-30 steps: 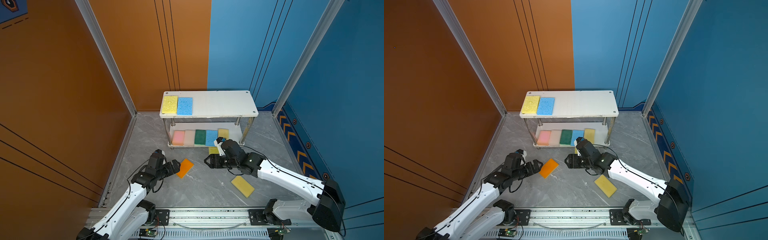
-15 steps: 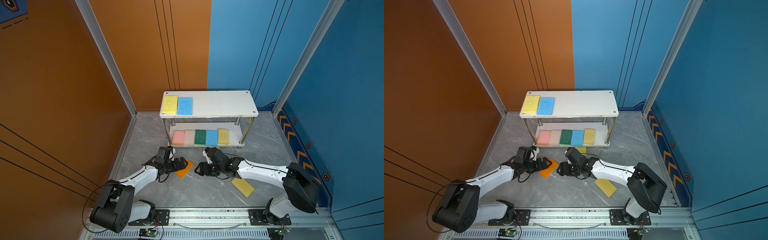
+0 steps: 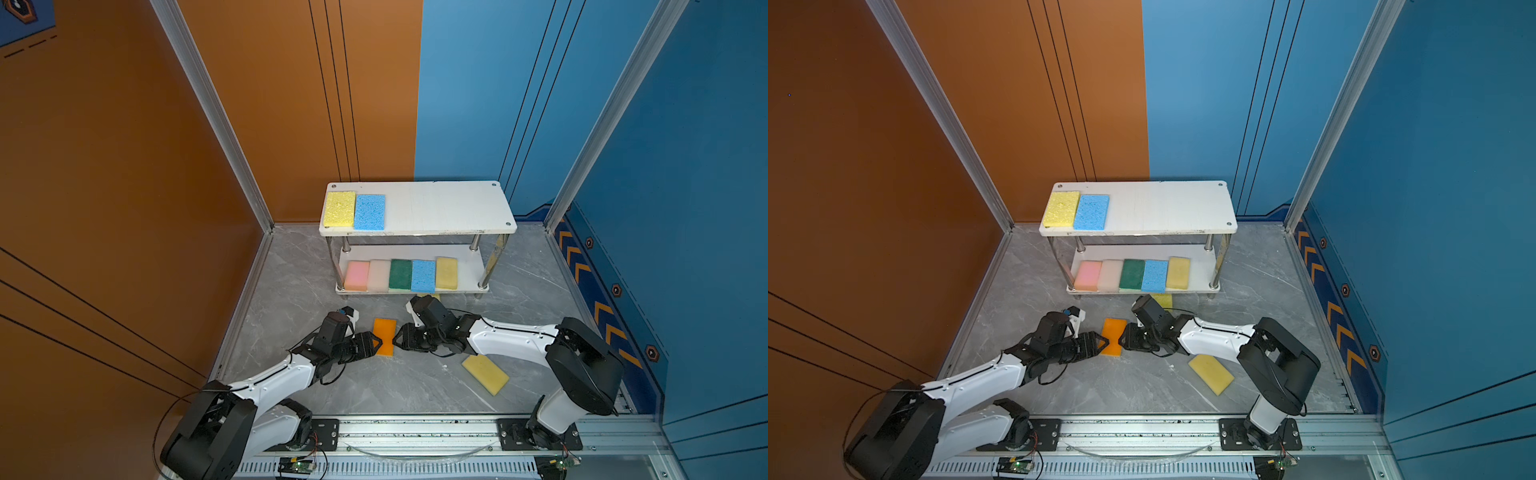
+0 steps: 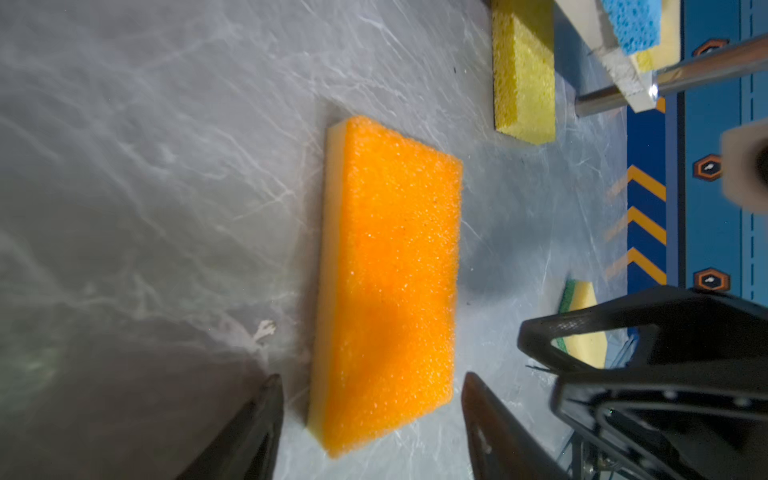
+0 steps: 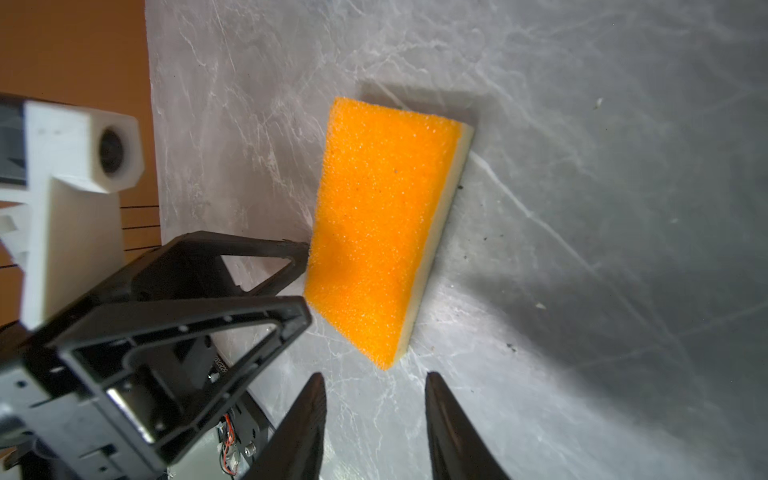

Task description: Place and organize the cleaning sponges onto the shelf

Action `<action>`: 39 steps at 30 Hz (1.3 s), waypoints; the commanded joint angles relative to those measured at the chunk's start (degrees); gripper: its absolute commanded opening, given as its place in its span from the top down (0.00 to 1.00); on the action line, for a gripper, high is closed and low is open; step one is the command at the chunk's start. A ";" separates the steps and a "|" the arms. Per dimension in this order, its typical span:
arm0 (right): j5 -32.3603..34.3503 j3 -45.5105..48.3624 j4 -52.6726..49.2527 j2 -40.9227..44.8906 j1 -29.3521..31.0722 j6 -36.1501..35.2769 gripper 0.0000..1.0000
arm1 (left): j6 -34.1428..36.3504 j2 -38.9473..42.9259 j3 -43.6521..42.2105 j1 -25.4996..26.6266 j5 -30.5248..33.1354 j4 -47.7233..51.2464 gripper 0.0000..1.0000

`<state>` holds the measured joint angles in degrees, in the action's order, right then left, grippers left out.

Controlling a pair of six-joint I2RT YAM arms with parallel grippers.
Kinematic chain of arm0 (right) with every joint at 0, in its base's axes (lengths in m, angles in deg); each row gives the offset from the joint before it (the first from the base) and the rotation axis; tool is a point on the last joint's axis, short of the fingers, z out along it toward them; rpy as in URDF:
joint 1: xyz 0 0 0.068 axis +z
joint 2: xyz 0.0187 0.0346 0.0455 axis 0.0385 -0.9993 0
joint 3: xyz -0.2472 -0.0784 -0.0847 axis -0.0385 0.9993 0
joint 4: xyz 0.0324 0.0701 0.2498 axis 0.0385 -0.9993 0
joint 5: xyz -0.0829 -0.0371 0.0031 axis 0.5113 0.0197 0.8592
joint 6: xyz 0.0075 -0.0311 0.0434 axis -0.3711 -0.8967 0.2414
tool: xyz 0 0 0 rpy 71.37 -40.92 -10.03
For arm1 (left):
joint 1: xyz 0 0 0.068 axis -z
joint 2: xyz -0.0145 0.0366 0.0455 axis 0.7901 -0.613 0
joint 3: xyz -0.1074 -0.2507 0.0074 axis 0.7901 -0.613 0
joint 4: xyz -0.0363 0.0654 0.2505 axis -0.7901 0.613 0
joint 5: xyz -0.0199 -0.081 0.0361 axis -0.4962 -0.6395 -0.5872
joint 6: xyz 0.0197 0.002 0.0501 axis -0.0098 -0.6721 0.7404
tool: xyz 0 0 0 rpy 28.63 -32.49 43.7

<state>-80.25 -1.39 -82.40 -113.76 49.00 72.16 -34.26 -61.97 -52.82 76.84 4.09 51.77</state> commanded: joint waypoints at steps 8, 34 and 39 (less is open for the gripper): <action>-0.03 -4.12 -1.27 -6.68 0.91 -1.69 0.67 | 1.79 9.20 0.41 -8.25 -4.38 8.63 0.34; 1.01 -9.14 -5.15 -10.83 1.64 -3.83 1.00 | -0.71 13.73 -0.68 -10.39 -7.57 10.44 0.31; 0.57 -8.31 -7.29 -5.36 0.71 -7.43 1.00 | -1.49 15.60 0.54 -10.67 -9.69 11.02 0.21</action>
<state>-80.05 -10.48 -85.65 -123.90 50.22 68.02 -35.20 -47.56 -53.26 66.74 -2.83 61.43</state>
